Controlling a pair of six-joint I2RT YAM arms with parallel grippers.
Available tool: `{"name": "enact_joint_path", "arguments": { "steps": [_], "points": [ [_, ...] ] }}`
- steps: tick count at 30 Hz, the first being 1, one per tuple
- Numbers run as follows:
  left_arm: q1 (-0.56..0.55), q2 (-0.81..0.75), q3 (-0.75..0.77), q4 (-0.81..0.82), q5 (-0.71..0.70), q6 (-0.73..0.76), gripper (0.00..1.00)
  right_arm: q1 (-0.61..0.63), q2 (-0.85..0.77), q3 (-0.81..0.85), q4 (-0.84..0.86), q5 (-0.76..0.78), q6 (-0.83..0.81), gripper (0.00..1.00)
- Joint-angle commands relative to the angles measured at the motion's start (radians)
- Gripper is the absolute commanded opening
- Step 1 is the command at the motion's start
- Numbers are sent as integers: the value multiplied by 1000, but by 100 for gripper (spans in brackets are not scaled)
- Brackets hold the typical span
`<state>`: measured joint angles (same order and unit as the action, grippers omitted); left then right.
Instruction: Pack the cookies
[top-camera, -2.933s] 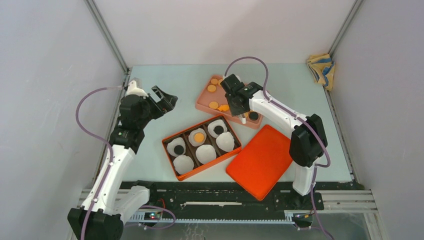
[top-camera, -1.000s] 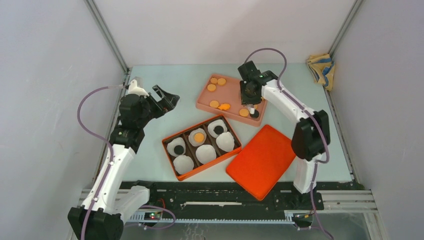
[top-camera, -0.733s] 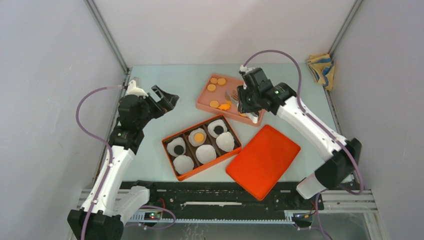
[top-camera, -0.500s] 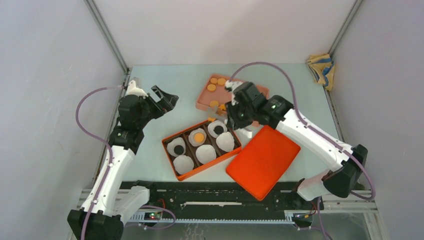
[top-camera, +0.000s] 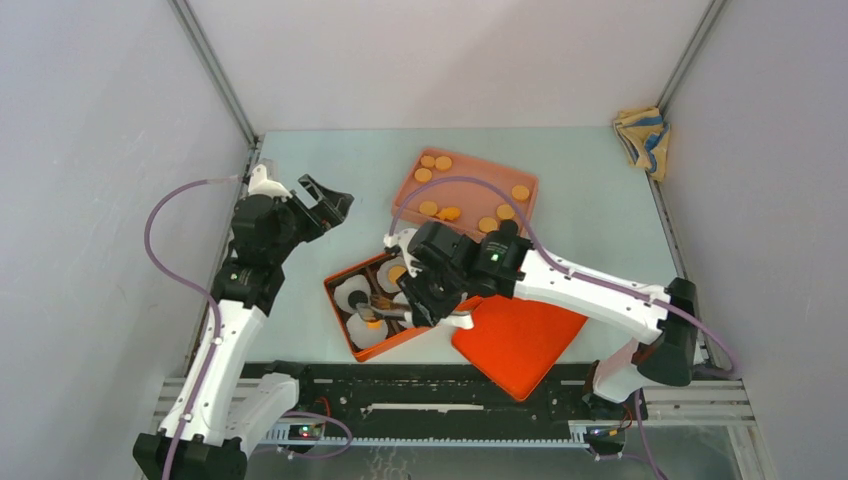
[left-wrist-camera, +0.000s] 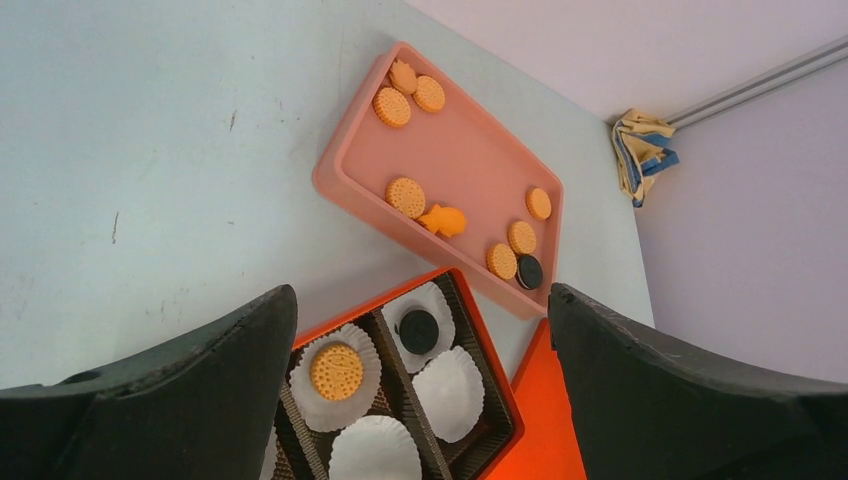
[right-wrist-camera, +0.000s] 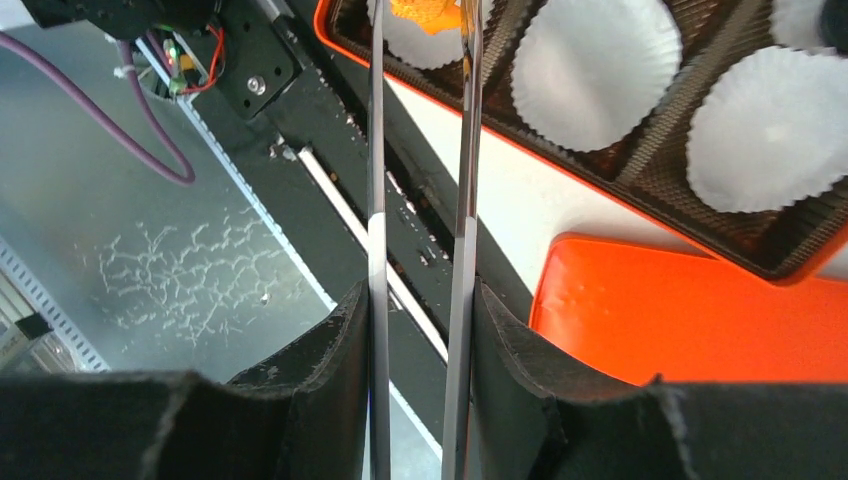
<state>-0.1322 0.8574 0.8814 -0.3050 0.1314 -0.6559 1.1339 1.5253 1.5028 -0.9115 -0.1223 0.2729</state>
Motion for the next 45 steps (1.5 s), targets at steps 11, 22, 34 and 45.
{"name": "enact_joint_path", "arguments": {
  "steps": [11,22,34,45],
  "points": [
    [8,-14,68,-3,3,6,100,57,67,61,39,-41,20,51],
    [9,-20,79,0,21,10,100,6,9,115,30,77,-9,54],
    [9,15,68,55,53,-2,100,-347,-9,77,100,180,-47,53],
    [9,21,53,57,36,11,100,-468,245,158,182,168,-68,53]
  ]
}}
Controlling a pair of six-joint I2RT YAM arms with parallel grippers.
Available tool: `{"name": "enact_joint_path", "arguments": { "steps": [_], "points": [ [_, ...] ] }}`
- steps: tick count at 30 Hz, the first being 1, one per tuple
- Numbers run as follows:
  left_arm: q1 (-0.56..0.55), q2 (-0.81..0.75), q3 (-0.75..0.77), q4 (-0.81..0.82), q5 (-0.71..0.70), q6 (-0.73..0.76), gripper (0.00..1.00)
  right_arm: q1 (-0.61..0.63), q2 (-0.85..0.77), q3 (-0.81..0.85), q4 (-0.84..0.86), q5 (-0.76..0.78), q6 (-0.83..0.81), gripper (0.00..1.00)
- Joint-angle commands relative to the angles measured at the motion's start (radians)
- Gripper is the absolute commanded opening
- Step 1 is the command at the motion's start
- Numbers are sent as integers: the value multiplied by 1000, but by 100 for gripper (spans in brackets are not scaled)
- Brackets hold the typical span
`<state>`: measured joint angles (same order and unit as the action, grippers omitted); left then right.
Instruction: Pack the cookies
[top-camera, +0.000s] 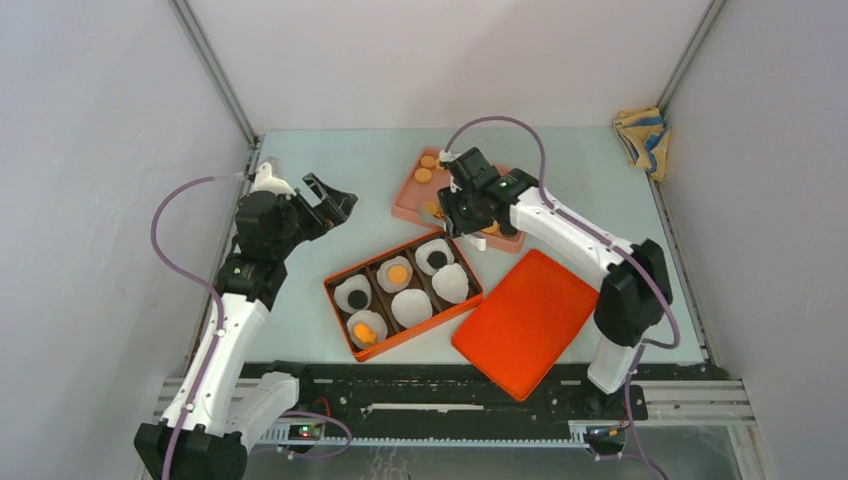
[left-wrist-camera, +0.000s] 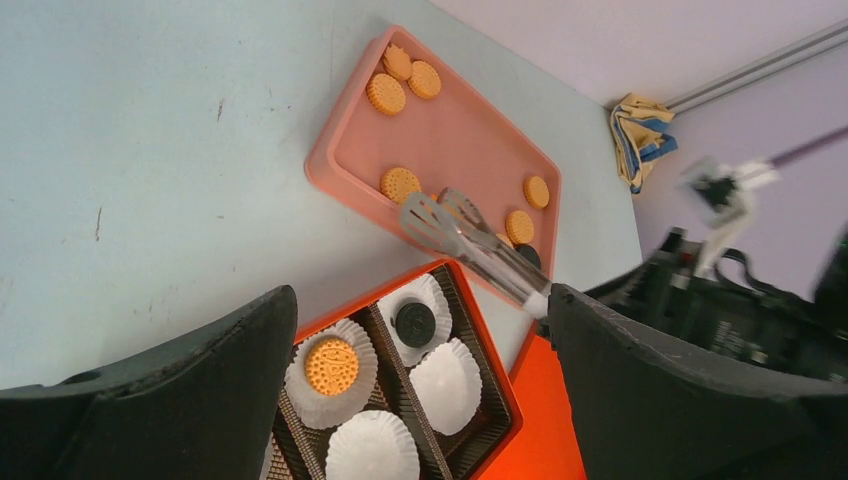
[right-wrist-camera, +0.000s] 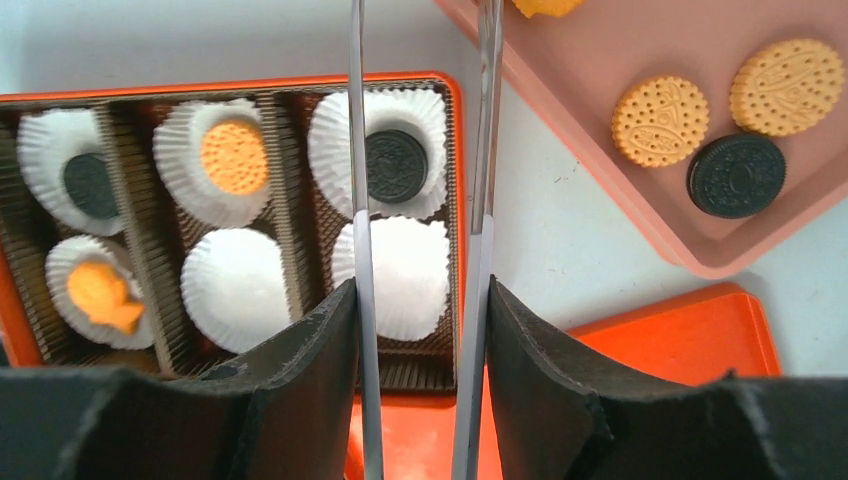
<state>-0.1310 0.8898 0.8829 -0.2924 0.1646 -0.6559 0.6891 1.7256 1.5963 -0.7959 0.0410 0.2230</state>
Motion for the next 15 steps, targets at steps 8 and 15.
{"name": "enact_joint_path", "arguments": {
  "steps": [8,15],
  "points": [
    [8,-9,55,42,0,21,100,-46,157,109,92,46,4,54],
    [9,-12,47,43,-4,22,100,-35,213,188,43,36,7,54]
  ]
}}
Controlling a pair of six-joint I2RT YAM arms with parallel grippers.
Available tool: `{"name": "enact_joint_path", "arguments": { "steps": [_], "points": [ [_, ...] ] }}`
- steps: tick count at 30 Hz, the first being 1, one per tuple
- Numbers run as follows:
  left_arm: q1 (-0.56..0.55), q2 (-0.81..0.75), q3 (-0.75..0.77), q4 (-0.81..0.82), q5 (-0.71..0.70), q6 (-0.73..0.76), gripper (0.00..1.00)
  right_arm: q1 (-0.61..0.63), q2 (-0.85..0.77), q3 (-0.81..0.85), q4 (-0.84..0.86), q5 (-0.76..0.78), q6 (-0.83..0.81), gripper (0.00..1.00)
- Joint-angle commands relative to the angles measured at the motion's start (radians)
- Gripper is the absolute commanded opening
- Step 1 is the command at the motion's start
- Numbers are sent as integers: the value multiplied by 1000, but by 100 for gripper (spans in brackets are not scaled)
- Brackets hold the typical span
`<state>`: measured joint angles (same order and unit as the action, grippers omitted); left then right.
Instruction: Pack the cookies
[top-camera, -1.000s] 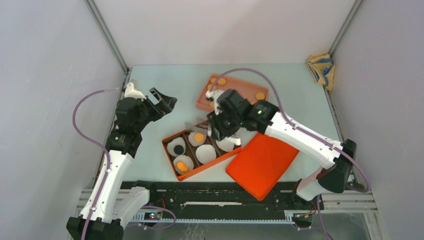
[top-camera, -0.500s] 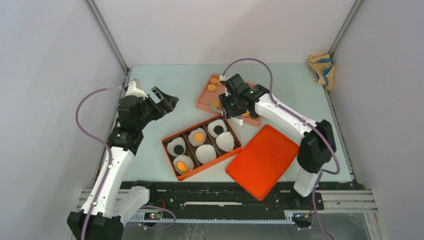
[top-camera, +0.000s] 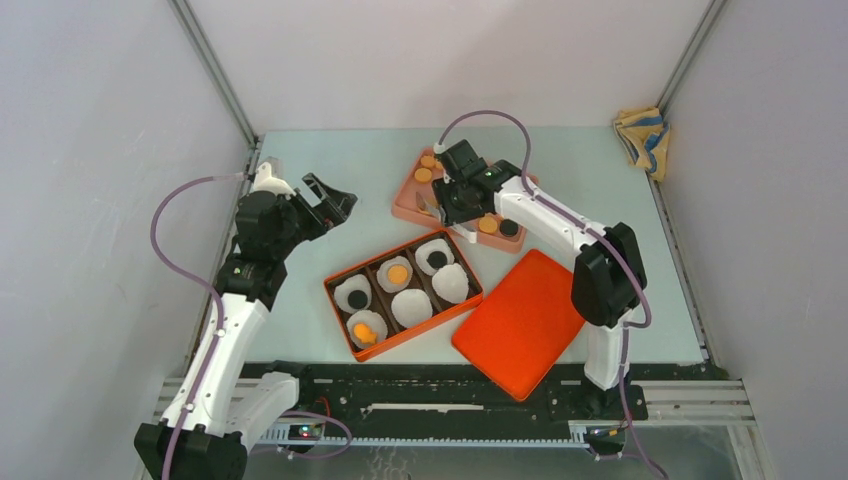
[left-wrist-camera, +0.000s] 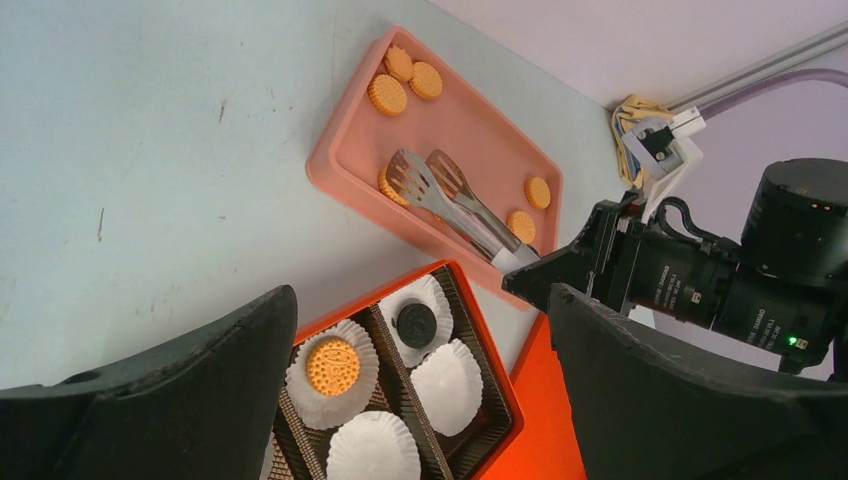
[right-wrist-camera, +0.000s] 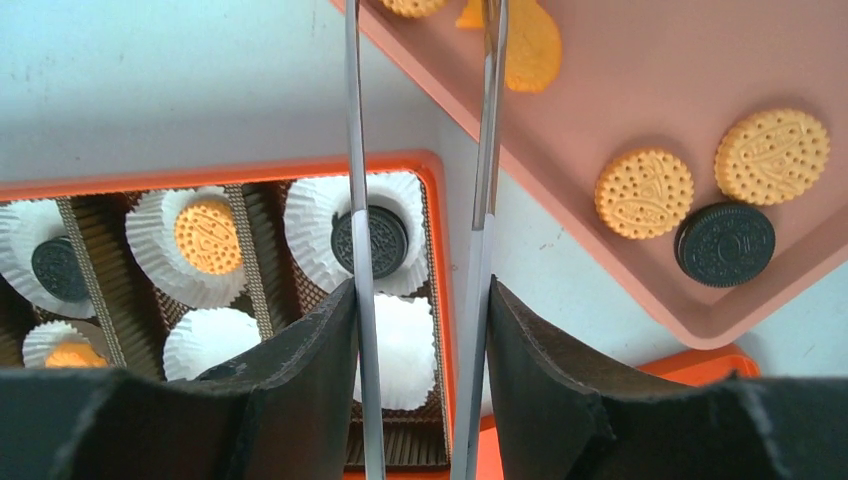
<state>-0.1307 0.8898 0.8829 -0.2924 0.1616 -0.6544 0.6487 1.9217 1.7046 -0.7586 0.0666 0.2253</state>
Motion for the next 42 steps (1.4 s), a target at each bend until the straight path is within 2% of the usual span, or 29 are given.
{"name": "enact_joint_path", "arguments": {
  "steps": [1,4,11,16,24,33,34,37,42],
  "points": [
    [9,-12,45,42,-1,21,100,10,26,95,-9,12,5,54],
    [11,-19,35,44,5,20,100,33,66,141,-53,39,-1,54],
    [12,-25,13,58,25,11,100,91,165,252,-199,208,-10,52],
    [14,-23,11,68,38,3,100,97,174,292,-233,239,-12,33],
    [15,-26,12,67,38,2,100,77,92,277,-218,197,2,23],
    [17,-23,39,59,32,9,100,29,-30,239,-177,164,-4,21],
    [17,-23,42,58,32,9,100,31,-70,216,-161,133,-13,22],
    [17,-16,44,59,32,6,100,31,-58,218,-195,119,-14,31],
    [17,-13,46,59,41,5,100,31,-49,137,-203,157,12,34]
  ]
}}
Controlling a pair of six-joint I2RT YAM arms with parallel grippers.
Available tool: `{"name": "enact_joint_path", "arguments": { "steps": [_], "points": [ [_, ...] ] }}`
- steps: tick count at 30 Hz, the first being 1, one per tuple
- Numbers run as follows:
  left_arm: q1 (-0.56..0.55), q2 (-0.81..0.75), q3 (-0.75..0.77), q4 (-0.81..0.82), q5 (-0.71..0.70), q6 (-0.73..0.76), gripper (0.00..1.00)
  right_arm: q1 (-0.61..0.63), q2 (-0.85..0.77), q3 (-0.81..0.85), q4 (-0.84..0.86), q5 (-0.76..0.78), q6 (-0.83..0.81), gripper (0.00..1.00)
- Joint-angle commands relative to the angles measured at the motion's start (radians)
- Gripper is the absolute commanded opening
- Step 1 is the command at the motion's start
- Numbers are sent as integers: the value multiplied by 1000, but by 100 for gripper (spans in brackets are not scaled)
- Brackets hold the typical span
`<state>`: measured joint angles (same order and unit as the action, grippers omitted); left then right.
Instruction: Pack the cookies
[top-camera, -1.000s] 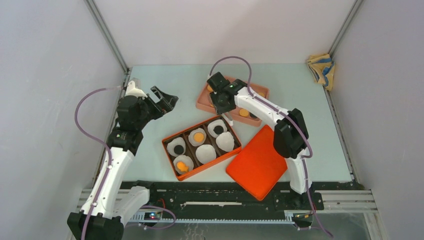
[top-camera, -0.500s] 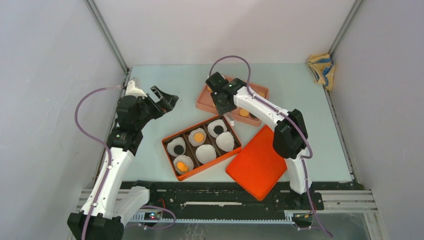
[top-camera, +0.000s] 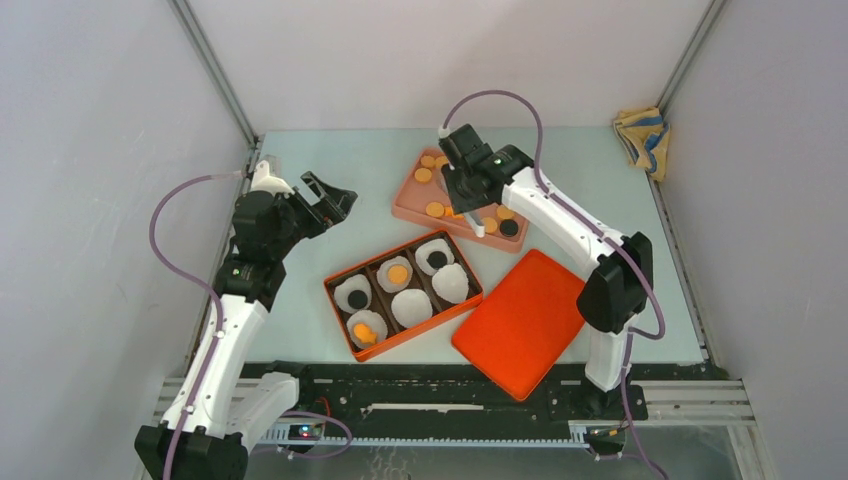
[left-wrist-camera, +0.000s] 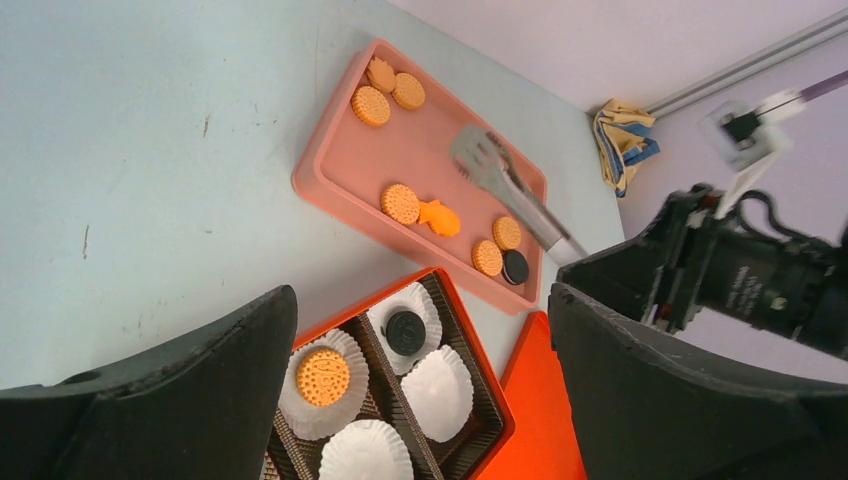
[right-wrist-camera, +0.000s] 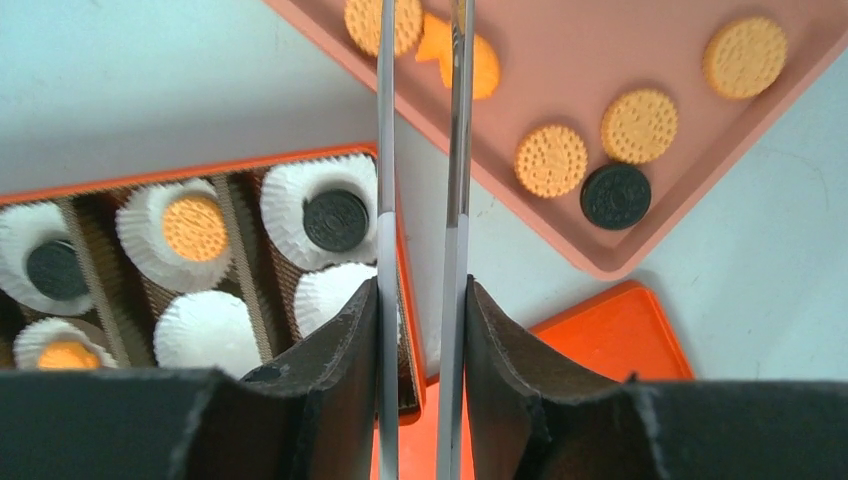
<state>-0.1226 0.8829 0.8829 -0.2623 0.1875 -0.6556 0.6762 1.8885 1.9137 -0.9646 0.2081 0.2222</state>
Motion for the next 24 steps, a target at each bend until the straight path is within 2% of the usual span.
{"name": "enact_joint_path", "arguments": {
  "steps": [1,7,11,24],
  "points": [
    [9,-8,46,28,16,7,100,3,-32,-108,16,15,22,34],
    [9,1,45,34,33,-3,100,8,-150,-292,49,4,43,35],
    [9,2,33,50,44,-18,100,9,-187,-356,63,25,40,48],
    [8,-14,22,53,43,-24,100,-5,-114,-317,44,52,19,50]
  ]
}}
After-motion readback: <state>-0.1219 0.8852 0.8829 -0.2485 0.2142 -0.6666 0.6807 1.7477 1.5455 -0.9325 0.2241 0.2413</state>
